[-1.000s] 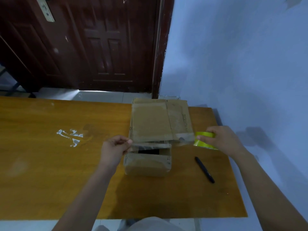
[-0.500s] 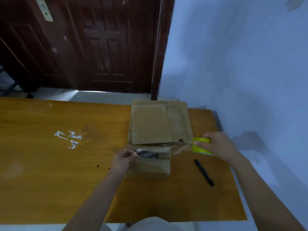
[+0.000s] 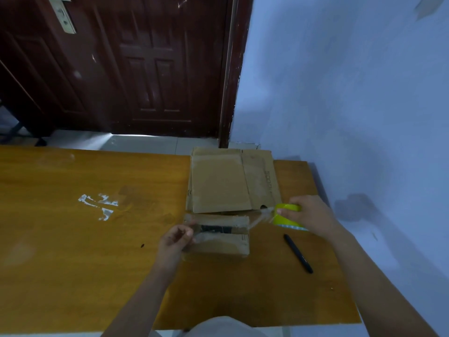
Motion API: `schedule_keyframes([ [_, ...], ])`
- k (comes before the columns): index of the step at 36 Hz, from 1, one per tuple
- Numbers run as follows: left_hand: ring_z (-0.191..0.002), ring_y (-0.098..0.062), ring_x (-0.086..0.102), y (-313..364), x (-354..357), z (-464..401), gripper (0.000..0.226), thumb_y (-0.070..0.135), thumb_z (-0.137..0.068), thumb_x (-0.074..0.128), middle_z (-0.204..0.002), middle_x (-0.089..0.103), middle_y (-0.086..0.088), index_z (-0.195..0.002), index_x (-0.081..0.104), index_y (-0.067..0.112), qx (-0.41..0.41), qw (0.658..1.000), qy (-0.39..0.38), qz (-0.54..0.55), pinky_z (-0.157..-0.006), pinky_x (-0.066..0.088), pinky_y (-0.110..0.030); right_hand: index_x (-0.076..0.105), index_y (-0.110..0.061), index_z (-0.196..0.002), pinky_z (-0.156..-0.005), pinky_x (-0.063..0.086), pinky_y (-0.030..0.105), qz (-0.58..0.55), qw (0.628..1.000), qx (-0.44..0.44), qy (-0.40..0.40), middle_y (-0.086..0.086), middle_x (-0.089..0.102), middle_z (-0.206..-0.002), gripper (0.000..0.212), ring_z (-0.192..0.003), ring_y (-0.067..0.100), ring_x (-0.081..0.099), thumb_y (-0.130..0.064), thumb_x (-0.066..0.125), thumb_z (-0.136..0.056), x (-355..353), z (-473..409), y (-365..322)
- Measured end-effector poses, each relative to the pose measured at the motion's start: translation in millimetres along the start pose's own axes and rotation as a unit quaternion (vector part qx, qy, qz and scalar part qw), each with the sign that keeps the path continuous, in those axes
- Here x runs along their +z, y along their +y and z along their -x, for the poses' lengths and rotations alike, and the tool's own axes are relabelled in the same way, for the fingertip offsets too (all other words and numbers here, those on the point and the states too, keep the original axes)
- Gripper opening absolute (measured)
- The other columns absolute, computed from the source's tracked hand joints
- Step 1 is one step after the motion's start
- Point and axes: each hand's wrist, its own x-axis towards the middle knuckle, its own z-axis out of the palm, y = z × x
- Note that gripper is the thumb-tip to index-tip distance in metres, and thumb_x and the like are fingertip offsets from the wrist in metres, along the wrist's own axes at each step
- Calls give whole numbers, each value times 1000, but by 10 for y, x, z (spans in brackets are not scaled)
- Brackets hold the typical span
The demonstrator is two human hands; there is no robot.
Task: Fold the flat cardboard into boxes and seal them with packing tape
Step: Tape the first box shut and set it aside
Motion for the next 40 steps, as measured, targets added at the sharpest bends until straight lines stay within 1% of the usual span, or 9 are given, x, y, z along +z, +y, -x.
schedule_keyframes([
  [4, -75, -19, 56, 16, 55, -30, 19, 3, -93, 52, -90, 63, -4, -74, 52, 3, -37, 999, 30, -1, -69, 48, -32, 36, -16, -56, -52, 23, 30, -15, 1000, 18, -17, 3, 32, -56, 53, -51, 16, 33, -56, 62, -79, 51, -20, 22],
  [11, -68, -25, 55, 138, 15, -238, 20, 7, -95, 53, -66, 53, -13, -76, 61, 2, -117, 991, 42, 40, -82, 52, -46, 51, -9, -59, -56, 29, 30, -46, 995, 46, -71, 4, 46, -60, 48, -55, 13, 45, -49, 61, -84, 166, 13, 53],
  [14, -64, -25, 53, 158, -71, -293, 18, 7, -95, 52, -63, 55, -11, -85, 66, 0, -139, 989, 17, 58, -67, 54, -41, 55, 2, -69, -61, 31, 30, -125, 986, 49, -94, 5, 47, -65, 41, -62, 18, 45, -31, 55, -93, 202, 52, 76],
  [17, -52, -16, 56, 150, -104, -332, 24, 5, -94, 51, -66, 62, -14, -72, 59, 0, -137, 988, 15, 75, -51, 52, -30, 54, 5, -71, -63, 30, 29, -168, 978, 46, -112, 5, 45, -66, 34, -63, 17, 42, -22, 54, -93, 237, 82, 84],
  [20, -55, -18, 46, 144, -102, -352, 44, 6, -93, 48, -50, 51, -6, -54, 68, 8, -141, 986, 24, 90, -46, 50, -28, 55, 4, -71, -63, 31, 27, -179, 975, 44, -121, 7, 46, -67, 35, -63, 16, 43, -24, 57, -92, 291, 65, 86],
  [24, -58, -18, 39, 136, -116, -354, 58, 9, -95, 41, -61, 46, -6, -44, 69, 12, -155, 981, 18, 118, -53, 47, -33, 54, 1, -68, -60, 31, 28, -184, 974, 45, -123, 6, 46, -65, 39, -60, 15, 45, -30, 60, -90, 386, 40, 84],
  [28, -50, -10, 52, 91, -162, -362, 37, 12, -96, 35, -88, 68, -13, -78, 65, -1, -153, 979, -1, 134, -50, 49, -27, 52, -1, -66, -56, 31, 26, -167, 978, 37, -117, 4, 44, -63, 38, -57, 11, 43, -29, 60, -90, 519, -1, 62],
  [30, -51, -11, 55, 58, -183, -376, 29, 13, -96, 36, -99, 67, -18, -78, 57, 3, -152, 978, 6, 143, -49, 49, -26, 47, -8, -60, -55, 29, 25, -157, 981, 32, -105, 1, 41, -60, 38, -54, 8, 40, -26, 60, -91, 569, -35, 67],
  [40, -43, -11, 46, -4, -227, -403, 29, 12, -95, 37, -86, 72, -16, -66, 42, 9, -154, 973, 10, 170, -42, 48, -21, 39, -17, -60, -57, 24, 30, -85, 990, 35, -109, 3, 35, -60, 39, -56, 13, 37, -32, 59, -90, 821, -89, 82],
])
